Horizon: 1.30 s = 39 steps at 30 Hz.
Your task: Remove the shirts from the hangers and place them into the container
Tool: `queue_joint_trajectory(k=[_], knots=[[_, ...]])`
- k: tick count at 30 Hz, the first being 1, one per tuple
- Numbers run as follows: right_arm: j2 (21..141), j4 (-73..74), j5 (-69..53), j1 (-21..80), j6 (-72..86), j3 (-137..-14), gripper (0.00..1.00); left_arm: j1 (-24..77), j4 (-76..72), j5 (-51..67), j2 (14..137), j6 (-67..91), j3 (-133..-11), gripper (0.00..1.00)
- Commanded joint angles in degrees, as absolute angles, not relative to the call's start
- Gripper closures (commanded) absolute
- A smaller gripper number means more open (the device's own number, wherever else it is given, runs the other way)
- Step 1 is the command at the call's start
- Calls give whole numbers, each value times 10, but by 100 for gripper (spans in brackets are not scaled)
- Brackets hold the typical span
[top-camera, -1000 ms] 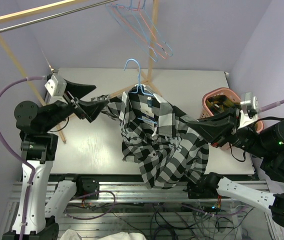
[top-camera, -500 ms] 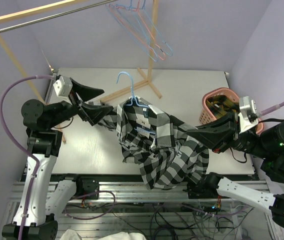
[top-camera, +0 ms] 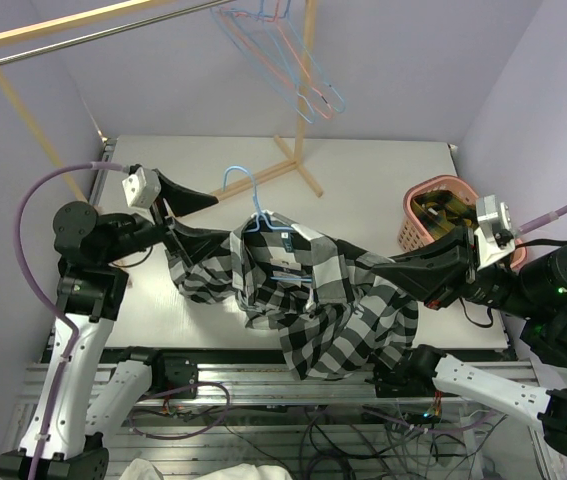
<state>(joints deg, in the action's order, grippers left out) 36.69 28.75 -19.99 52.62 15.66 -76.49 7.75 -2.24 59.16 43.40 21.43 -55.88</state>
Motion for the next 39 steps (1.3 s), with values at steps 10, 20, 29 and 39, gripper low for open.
queue_joint_trajectory(k=[10, 20, 29, 39], knots=[[341, 273, -180, 528, 163, -770, 100, 83, 78, 522, 412, 138, -620, 3], [338, 276, -186, 528, 160, -776, 100, 83, -45, 639, 406, 217, -573, 4], [336, 262, -201, 529, 165, -775, 100, 84, -66, 652, 424, 233, -554, 4], [360, 229, -206, 528, 166, -770, 100, 90, -130, 677, 444, 280, -529, 24]])
